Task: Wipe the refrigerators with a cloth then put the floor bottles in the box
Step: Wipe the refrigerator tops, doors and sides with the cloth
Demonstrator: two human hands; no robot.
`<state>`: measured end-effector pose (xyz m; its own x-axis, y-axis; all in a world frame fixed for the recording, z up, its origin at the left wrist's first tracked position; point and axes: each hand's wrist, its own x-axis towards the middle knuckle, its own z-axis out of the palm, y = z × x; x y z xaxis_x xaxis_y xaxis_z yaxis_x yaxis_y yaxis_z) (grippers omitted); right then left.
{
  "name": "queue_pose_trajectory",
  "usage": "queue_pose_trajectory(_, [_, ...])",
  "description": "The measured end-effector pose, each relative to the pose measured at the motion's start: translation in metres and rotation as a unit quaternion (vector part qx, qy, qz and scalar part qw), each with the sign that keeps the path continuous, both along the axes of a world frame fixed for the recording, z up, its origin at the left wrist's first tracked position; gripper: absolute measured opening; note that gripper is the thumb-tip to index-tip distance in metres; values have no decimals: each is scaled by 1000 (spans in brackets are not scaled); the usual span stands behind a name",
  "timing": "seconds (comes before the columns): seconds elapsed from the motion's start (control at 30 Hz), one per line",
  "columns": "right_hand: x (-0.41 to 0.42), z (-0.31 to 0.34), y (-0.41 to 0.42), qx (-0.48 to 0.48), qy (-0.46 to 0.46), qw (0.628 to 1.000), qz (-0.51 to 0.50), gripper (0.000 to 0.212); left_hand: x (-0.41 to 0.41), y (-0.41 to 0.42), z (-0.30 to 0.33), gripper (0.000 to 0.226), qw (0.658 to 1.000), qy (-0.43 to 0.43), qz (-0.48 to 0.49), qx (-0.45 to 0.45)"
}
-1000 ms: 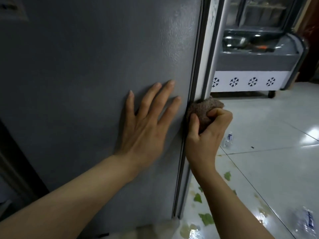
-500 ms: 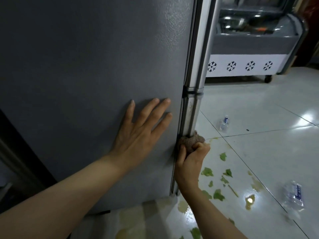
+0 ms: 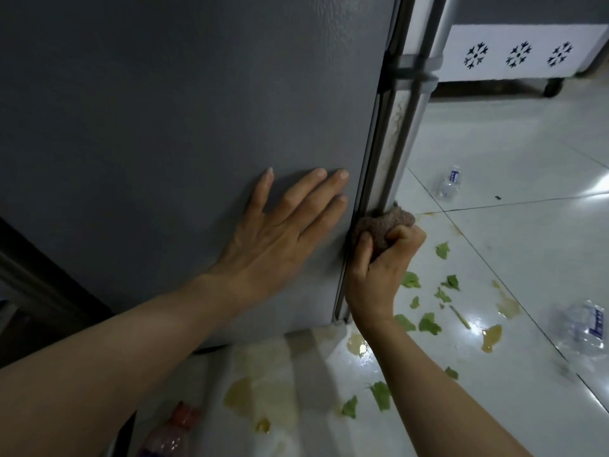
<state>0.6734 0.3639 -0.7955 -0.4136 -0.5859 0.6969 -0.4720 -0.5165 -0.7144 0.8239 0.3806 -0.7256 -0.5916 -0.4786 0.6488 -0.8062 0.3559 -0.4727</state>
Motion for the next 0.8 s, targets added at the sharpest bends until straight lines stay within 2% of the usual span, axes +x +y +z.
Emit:
queue_pose_trajectory(0.1, [1,-44,11,74,-12,997,17,17,-1,0,-17,47,1000,-22,-2,-2])
queue_pose_trajectory(0.33, [-1,-99,19,164,-26,986,32,20,5,1,-51,43,997,-72,-5,-7])
queue_pose_trajectory(0.43, [-2,-125,25,229,-35,972,44,20,10,3,-60,44,996,-85,-13,7])
queue_pose_trajectory(0.53, [-4,-144,29,295,-55,952,63,31,14,6,-71,41,995,-93,-24,-1])
queue_pose_trajectory(0.67, [-7,-155,32,339,-35,937,72,24,17,12,-86,39,993,-113,-35,8])
queue_pose_trajectory(0.8, [-11,-154,33,339,9,938,74,26,21,18,-91,39,991,-130,-24,35])
